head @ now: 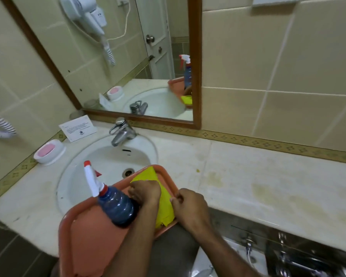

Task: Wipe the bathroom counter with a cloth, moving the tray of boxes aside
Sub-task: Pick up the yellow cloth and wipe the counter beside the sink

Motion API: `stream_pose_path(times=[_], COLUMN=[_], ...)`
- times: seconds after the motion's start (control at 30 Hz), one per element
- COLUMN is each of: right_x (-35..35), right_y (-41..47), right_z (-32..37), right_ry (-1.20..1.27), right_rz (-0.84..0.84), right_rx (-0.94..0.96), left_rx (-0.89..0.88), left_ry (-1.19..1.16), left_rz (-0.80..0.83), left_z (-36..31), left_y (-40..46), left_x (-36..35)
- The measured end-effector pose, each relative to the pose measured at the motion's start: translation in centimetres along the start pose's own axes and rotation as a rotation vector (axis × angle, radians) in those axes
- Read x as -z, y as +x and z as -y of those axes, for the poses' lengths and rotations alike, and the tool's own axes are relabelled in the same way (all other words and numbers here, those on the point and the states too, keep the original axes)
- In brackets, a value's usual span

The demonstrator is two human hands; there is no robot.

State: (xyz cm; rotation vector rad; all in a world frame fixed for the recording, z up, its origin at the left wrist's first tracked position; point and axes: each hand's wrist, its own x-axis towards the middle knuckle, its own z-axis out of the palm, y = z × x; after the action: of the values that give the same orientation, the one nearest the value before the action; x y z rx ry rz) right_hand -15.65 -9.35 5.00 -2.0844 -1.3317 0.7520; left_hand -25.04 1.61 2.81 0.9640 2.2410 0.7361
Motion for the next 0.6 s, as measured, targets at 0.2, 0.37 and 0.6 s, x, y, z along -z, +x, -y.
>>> stream_pose_path(times=[0.2, 0.37, 0.6], right_x=[-2.0, -0.8, 2.1], right_y=[-0.2, 0.5, 1.4], right_z=[-0.6, -2.3, -3.0], right_ry=[0.156, 0.358, 0.622], right_rz=[-0.087, -0.18, 0.152], right_rx=[-0.014, -0.069, 0.044], left_rx=[0.048, -0.172, -0.475], left_ry=[-0.259, -0.426, -0.545], left_rz=[0.135, 0.256, 0.417], left_z=[-1.2, -1.6, -4.0], left_y=[2.4, -0.1, -8.0], left_x=[0.0, 2.3, 7.7])
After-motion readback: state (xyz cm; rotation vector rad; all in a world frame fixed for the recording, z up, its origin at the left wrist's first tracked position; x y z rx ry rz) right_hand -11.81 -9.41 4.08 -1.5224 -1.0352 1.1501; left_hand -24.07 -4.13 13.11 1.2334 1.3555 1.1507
